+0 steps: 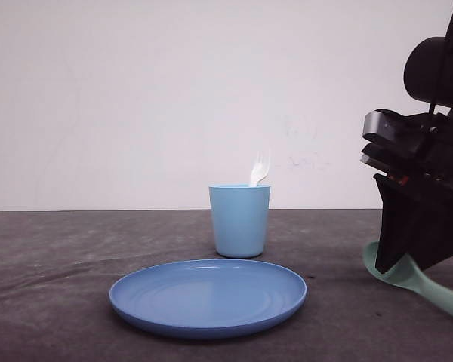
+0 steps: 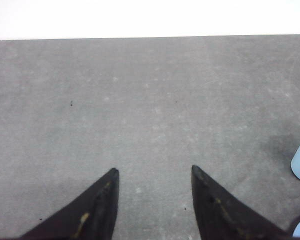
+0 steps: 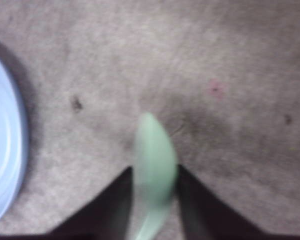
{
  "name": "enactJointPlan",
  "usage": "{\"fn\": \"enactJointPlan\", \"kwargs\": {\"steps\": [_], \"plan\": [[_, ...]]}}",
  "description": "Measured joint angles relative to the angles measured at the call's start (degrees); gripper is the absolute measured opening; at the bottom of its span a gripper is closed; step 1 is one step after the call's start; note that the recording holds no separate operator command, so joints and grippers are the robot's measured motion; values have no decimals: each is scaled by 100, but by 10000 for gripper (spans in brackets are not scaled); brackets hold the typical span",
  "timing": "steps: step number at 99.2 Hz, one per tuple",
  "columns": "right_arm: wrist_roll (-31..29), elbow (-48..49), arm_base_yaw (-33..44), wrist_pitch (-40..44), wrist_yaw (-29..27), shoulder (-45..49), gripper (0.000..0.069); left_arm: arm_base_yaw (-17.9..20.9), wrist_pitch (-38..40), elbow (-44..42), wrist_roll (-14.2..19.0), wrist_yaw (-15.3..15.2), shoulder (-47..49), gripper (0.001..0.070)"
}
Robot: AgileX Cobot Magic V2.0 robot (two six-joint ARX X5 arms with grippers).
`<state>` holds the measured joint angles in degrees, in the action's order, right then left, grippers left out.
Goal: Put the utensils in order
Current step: 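Lower the right gripper onto the mint-green spoon and grasp its handle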
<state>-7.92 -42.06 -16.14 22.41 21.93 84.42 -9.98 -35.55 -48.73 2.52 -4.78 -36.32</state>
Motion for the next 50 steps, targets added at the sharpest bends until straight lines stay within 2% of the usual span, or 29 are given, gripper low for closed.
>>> {"fn": "enactJointPlan", "kwargs": {"steps": [18, 38, 50], "plan": [[-2, 0, 2, -33, -92, 0, 27, 0, -2, 0, 0, 0, -4, 271], [-7, -13, -17, -151, -42, 0, 23, 0, -2, 0, 0, 0, -4, 271], [-92, -317, -87, -197, 219, 0, 22, 0, -2, 0, 0, 0, -4, 271]]}}
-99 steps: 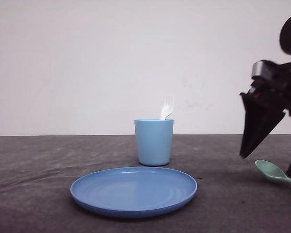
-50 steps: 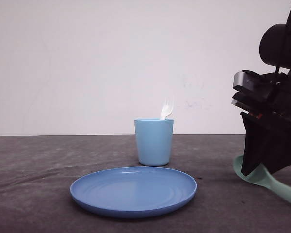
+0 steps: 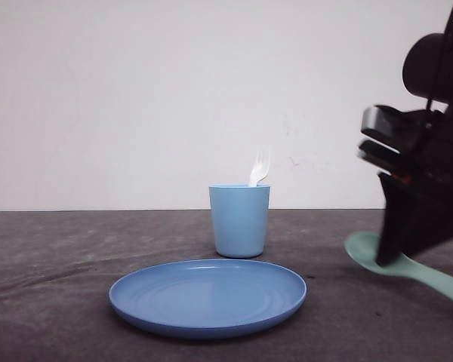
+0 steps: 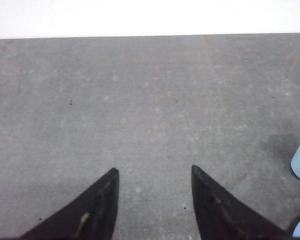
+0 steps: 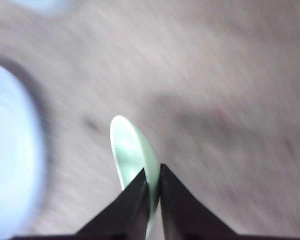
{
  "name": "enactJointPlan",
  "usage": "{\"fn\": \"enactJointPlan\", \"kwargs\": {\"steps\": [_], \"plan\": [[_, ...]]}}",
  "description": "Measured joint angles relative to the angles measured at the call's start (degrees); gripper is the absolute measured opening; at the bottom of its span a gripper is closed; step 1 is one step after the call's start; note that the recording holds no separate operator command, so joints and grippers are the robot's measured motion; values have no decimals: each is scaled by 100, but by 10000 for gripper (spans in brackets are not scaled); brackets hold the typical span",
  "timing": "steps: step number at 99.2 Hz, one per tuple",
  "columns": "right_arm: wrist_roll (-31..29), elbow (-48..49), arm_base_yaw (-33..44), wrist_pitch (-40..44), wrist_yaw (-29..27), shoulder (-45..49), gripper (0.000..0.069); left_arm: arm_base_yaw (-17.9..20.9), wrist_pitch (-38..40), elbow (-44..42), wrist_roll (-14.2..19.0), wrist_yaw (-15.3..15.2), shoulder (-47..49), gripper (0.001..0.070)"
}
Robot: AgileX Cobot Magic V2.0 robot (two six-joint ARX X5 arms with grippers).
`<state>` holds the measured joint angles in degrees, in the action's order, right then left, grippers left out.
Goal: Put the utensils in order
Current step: 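Lower the right gripper onto the mint-green spoon and grasp its handle, then lift the green spoon with the right gripper and lower it into the cup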
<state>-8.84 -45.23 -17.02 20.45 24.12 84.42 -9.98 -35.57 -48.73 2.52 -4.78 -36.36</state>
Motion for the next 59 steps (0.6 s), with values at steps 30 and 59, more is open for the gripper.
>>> {"fn": "enactJointPlan", "kwargs": {"steps": [30, 59], "plan": [[-87, -1495, -490, -643, 271, 0, 22, 0, 2, 0, 0, 0, 0, 271], [-116, -1648, -1067, -2977, -297, 52, 22, 0, 7, 0, 0, 0, 0, 271]]}}
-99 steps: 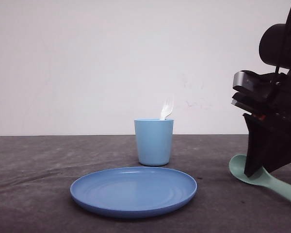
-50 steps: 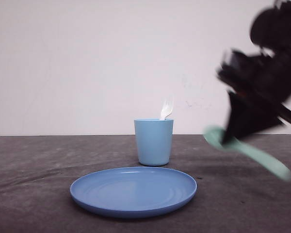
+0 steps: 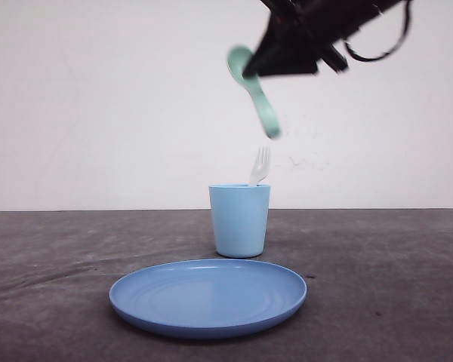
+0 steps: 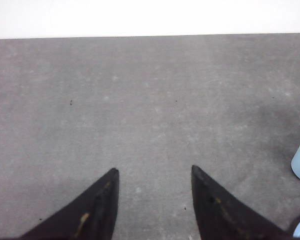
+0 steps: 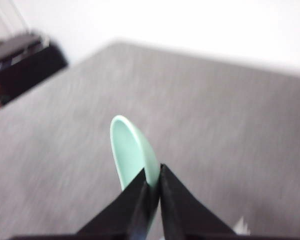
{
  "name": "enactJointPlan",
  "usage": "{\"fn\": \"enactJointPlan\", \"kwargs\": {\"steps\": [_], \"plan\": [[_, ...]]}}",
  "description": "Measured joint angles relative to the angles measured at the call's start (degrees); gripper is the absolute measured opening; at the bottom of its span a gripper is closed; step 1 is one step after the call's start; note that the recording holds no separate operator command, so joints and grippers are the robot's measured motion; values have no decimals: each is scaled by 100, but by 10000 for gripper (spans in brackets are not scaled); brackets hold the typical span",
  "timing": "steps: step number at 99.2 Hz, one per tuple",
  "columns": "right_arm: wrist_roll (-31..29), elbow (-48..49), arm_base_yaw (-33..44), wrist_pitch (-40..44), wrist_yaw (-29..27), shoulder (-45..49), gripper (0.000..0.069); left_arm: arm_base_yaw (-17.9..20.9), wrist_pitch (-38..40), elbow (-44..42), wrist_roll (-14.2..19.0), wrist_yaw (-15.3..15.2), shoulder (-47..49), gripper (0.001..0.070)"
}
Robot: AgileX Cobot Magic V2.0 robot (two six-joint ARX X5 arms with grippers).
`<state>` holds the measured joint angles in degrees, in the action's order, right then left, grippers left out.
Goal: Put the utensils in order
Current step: 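Lift the green spoon with the right gripper and lower it into the cup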
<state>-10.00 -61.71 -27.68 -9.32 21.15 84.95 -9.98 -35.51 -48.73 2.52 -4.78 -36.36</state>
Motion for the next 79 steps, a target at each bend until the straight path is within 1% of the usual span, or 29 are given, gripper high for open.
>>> {"fn": "enactJointPlan", "kwargs": {"steps": [11, 17, 33, 45, 58, 79], "plan": [[245, 0, -236, -686, -516, 203, 22, 0, 7, 0, 0, 0, 0, 271], [404, 0, -337, -1012, -708, 389, 22, 0, 9, 0, 0, 0, 0, 271], [892, 0, -461, -1674, -776, 949, 22, 0, 9, 0, 0, 0, 0, 271], [1115, 0, -468, -1718, -787, 1303, 22, 0, 9, 0, 0, 0, 0, 271], [1182, 0, -468, -1698, -793, 1650, 22, 0, 9, 0, 0, 2, 0, 271], [1215, 0, -463, -1333, -824, 1838, 22, 0, -7, 0, 0, 13, 0, 271]]}}
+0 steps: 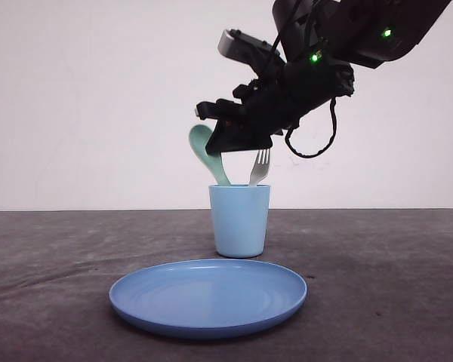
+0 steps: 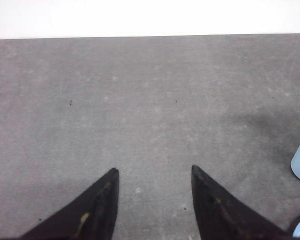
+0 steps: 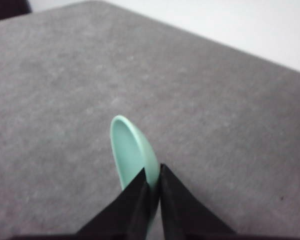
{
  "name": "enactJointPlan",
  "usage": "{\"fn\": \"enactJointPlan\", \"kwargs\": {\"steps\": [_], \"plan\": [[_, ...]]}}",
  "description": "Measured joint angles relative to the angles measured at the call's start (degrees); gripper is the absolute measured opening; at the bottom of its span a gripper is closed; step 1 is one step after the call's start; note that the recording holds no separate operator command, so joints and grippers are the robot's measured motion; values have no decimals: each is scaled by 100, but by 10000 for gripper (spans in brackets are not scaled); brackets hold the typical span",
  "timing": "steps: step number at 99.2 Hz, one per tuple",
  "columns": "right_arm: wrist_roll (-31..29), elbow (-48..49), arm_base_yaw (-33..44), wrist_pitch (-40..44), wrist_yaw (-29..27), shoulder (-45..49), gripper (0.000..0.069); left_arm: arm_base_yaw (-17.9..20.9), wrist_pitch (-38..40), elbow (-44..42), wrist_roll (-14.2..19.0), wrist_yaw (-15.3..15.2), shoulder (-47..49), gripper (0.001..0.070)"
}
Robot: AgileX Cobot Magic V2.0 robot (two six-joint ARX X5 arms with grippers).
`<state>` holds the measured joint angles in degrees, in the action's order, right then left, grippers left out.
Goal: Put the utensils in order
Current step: 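Lift the green spoon with the right gripper and lower it into the cup, then open the right gripper and raise it away from the cup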
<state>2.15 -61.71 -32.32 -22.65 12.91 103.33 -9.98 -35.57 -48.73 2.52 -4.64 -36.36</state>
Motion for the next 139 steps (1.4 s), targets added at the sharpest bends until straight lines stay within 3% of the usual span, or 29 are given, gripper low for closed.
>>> {"fn": "enactJointPlan", "kwargs": {"steps": [38, 44, 60, 71, 102, 139], "plan": [[0, 0, -15, 334, -109, 24, 33, 0, 0, 0, 0, 0, 0, 271], [0, 0, -15, 332, -109, 24, 78, 0, 0, 0, 0, 0, 0, 271], [0, 2, -13, 334, -98, 24, 278, 0, 0, 0, 0, 2, 0, 271], [0, 2, -13, 439, -98, -20, 330, 0, 0, 0, 0, 2, 0, 271], [0, 4, -11, 852, -98, -1163, 340, 0, 0, 0, 0, 0, 0, 271], [0, 17, 339, 3084, -74, -2618, 342, 0, 0, 0, 0, 0, 0, 271]]}}
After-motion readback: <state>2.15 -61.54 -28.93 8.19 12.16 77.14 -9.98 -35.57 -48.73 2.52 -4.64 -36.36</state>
